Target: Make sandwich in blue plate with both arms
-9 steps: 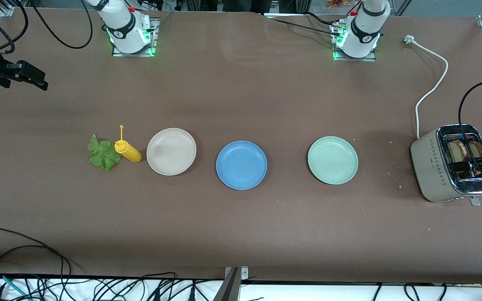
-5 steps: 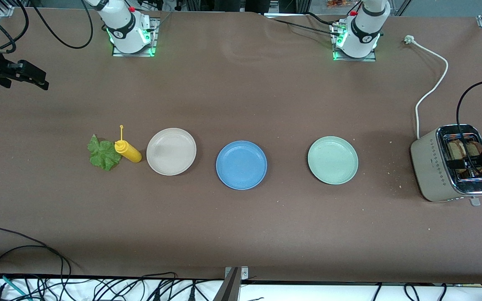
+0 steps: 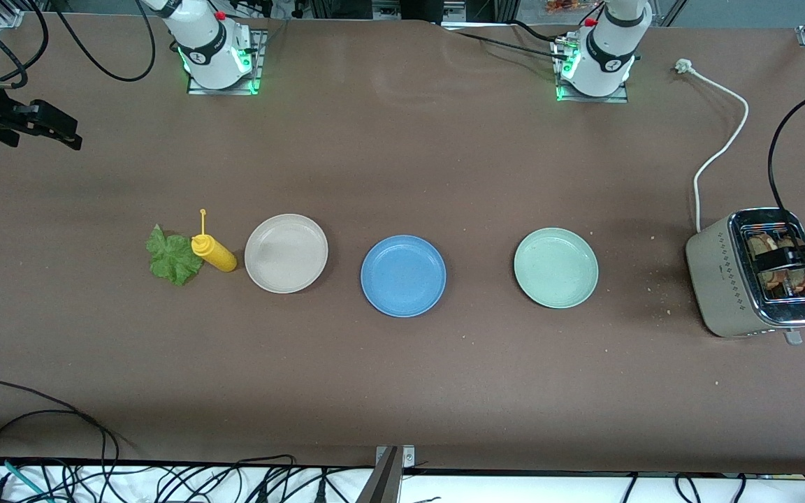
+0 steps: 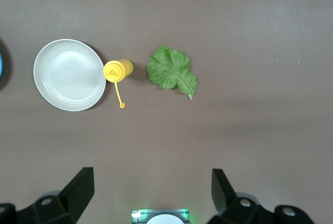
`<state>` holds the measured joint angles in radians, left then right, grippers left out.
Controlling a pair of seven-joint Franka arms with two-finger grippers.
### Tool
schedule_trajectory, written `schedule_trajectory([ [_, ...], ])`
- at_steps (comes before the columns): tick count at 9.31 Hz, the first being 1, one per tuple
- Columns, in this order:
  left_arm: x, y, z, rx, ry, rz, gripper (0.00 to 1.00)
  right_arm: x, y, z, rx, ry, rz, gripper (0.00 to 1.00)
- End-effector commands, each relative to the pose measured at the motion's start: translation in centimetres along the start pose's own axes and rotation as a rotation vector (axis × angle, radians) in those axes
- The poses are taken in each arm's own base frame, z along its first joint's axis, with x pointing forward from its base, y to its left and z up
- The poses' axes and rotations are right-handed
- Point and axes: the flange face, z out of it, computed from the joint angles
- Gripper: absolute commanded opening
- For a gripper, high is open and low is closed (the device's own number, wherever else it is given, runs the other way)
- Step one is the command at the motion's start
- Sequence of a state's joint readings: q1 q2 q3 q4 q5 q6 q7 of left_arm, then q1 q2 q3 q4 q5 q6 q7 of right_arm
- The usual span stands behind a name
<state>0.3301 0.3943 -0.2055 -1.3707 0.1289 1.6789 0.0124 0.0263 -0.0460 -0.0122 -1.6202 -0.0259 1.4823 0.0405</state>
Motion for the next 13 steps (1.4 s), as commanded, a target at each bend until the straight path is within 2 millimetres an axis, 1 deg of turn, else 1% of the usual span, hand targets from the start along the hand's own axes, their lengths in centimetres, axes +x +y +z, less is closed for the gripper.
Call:
schedule_trajectory([
  [1, -1.9, -0.3, -2.8, -0.027, 0.017, 0.001, 1.00, -0.3, 0.0, -0.7, -0.002, 0.000, -0.010, 1.00],
  [2, -1.9, -0.2, -3.0, -0.029, 0.020, 0.002, 1.00, -0.3, -0.1, -0.7, -0.001, 0.000, -0.009, 1.00],
  [4, -2.1, -0.1, -3.1, -0.030, 0.022, 0.003, 1.00, -0.4, -1.2, -1.0, -0.003, 0.005, -0.016, 1.00],
  [6, -2.6, 0.1, -3.1, -0.028, 0.016, 0.005, 1.00, -0.4, -1.2, -1.0, -0.003, 0.005, -0.018, 1.00],
  [11, -2.7, 0.1, -3.0, -0.028, 0.012, 0.005, 1.00, -0.5, -1.2, -0.9, -0.003, 0.002, -0.018, 1.00],
  [12, -2.9, 0.1, -3.3, -0.026, 0.017, 0.005, 1.00, -0.5, -1.2, -0.9, -0.003, 0.002, -0.019, 1.00],
  [13, -2.9, 0.2, -3.0, -0.027, 0.011, 0.005, 1.00, -0.5, -1.2, -1.0, -0.003, 0.002, -0.018, 1.00],
])
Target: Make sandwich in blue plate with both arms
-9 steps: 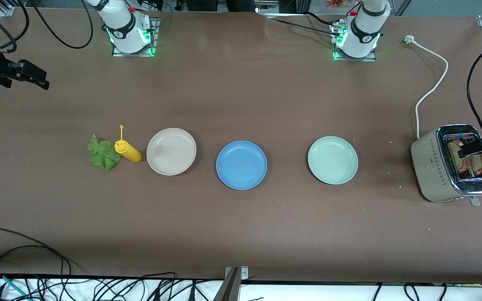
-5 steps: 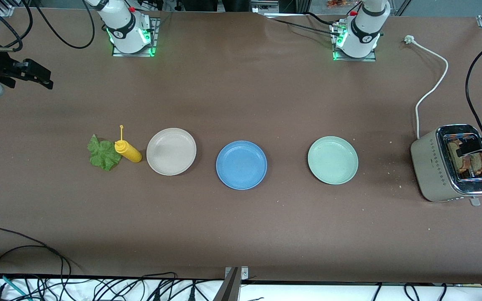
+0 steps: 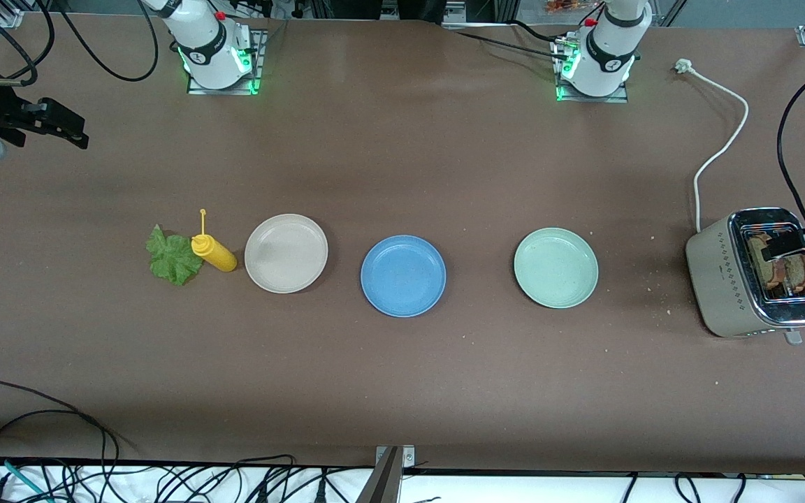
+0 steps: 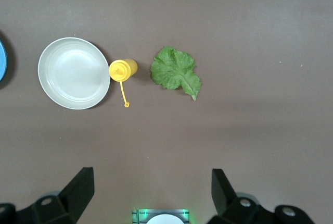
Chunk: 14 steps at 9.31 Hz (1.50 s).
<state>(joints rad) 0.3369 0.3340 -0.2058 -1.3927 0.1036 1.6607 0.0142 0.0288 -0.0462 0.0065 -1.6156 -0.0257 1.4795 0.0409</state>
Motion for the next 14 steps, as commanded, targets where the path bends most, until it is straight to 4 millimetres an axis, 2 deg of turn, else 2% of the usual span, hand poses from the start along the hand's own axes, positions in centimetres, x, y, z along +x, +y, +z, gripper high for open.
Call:
schedule_trajectory([
  [1, -1.2, -0.1, -0.2, -0.011, -0.011, 0.011, 1.00, -0.4, 0.0, -0.8, -0.001, 0.000, -0.002, 1.00],
  [3, -0.8, -1.1, 0.8, -0.004, -0.021, -0.001, 1.00, -1.0, -0.3, -0.6, -0.002, -0.039, 0.004, 1.00],
  [5, 0.4, -3.6, 3.3, -0.010, -0.012, -0.035, 1.00, -1.0, -0.1, -0.6, -0.001, -0.039, 0.003, 1.00],
  [7, 1.5, -5.0, 6.6, 0.043, -0.044, -0.031, 0.98, -1.0, -0.4, -0.6, -0.002, -0.040, 0.000, 1.00],
  [9, 2.3, -5.1, 9.4, 0.040, -0.068, -0.026, 0.91, -1.0, -0.4, -0.6, -0.002, -0.039, 0.000, 1.00],
  [11, 2.6, -6.0, 11.6, 0.056, -0.102, -0.026, 0.91, -1.0, -0.4, -0.6, -0.002, -0.039, -0.002, 1.00],
  [14, 2.3, -7.0, 13.5, 0.077, -0.137, -0.031, 0.91, -0.9, -0.2, -0.8, -0.003, -0.036, 0.004, 1.00],
])
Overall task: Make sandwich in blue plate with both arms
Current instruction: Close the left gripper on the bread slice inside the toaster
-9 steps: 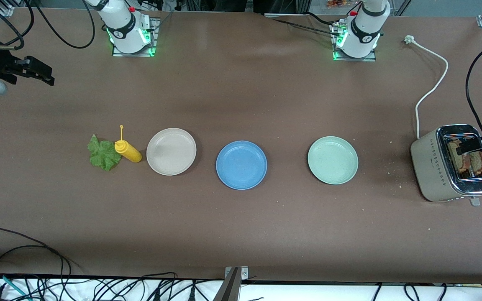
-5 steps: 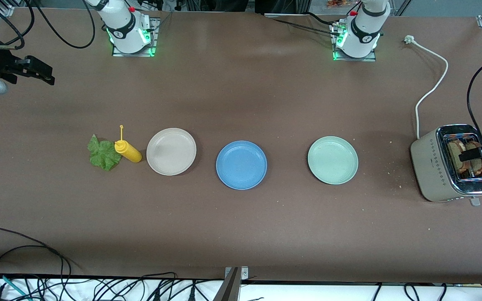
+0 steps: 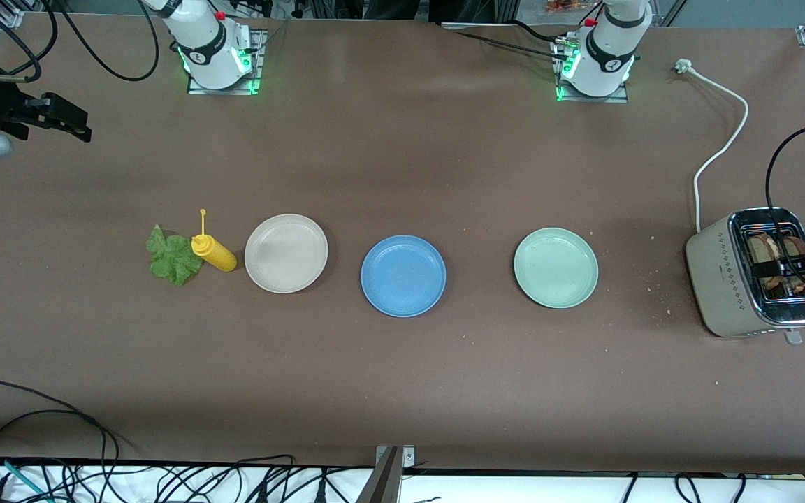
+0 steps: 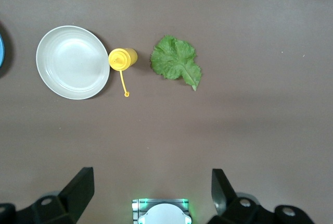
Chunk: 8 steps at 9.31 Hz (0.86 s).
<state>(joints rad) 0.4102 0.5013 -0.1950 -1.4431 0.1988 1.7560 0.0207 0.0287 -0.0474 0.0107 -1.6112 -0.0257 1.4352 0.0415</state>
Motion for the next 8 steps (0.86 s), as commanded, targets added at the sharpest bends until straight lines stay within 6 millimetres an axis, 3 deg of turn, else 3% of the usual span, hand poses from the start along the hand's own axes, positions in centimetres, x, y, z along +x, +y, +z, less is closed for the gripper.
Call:
schedule_trajectory([
  [1, 0.0, -0.7, 1.1, 0.026, -0.018, 0.008, 0.91, -0.4, -0.1, -0.9, -0.001, 0.003, 0.008, 1.00],
  [4, -0.1, -0.6, 2.4, 0.023, -0.044, 0.006, 0.86, -0.4, 0.1, -0.9, 0.000, 0.003, 0.009, 1.00],
  [5, -0.1, -0.3, 2.5, 0.024, -0.050, 0.007, 0.70, -0.4, 0.0, -0.9, 0.000, 0.003, 0.008, 1.00],
  [8, -0.4, -0.2, 2.7, 0.025, -0.069, 0.018, 0.05, -0.4, 0.1, -0.9, 0.000, 0.003, 0.009, 1.00],
])
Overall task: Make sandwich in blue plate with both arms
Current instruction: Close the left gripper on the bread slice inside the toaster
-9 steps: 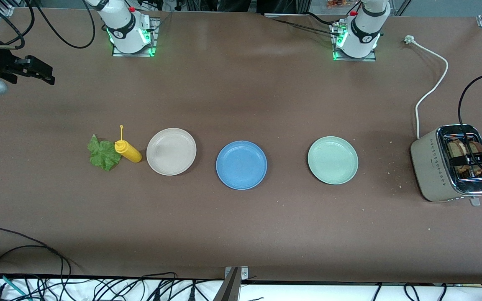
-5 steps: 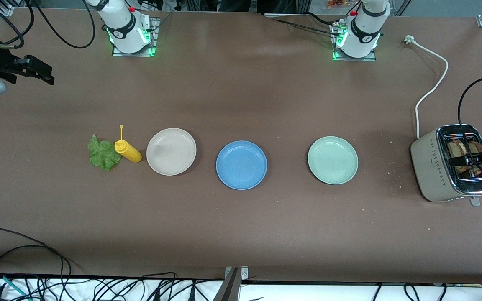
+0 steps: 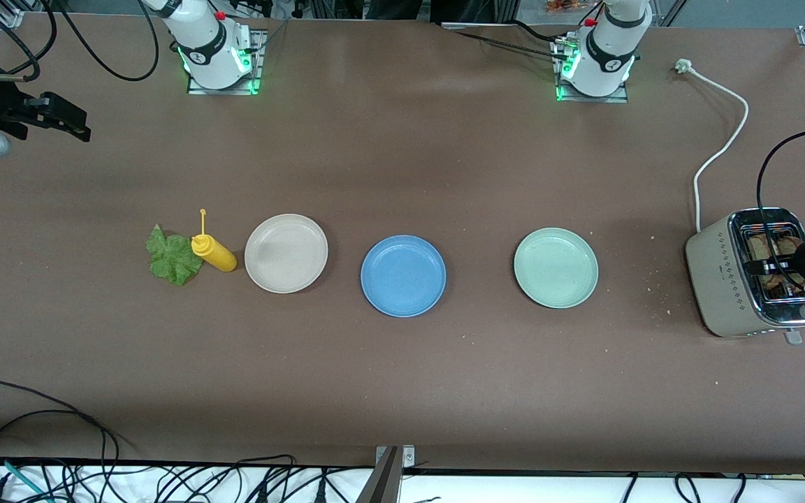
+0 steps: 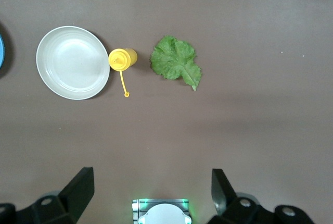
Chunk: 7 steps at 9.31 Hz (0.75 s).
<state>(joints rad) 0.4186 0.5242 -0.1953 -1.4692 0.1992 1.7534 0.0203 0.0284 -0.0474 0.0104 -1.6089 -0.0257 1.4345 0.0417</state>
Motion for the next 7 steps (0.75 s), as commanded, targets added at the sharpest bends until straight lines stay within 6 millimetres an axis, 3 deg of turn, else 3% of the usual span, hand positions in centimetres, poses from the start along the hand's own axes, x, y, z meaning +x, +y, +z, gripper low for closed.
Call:
schedule_trajectory([
  [1, -0.4, -0.1, -0.1, 0.034, -0.018, 0.017, 0.00, -0.4, 0.1, -0.8, 0.000, 0.001, 0.008, 1.00],
  [4, -0.5, -0.6, -0.9, 0.079, -0.011, 0.025, 0.00, -0.4, 0.2, -0.8, 0.000, 0.001, 0.011, 1.00],
  [7, -1.4, -1.0, -3.8, 0.088, 0.025, 0.058, 0.00, -0.4, 0.3, -0.7, 0.000, 0.001, 0.011, 1.00],
])
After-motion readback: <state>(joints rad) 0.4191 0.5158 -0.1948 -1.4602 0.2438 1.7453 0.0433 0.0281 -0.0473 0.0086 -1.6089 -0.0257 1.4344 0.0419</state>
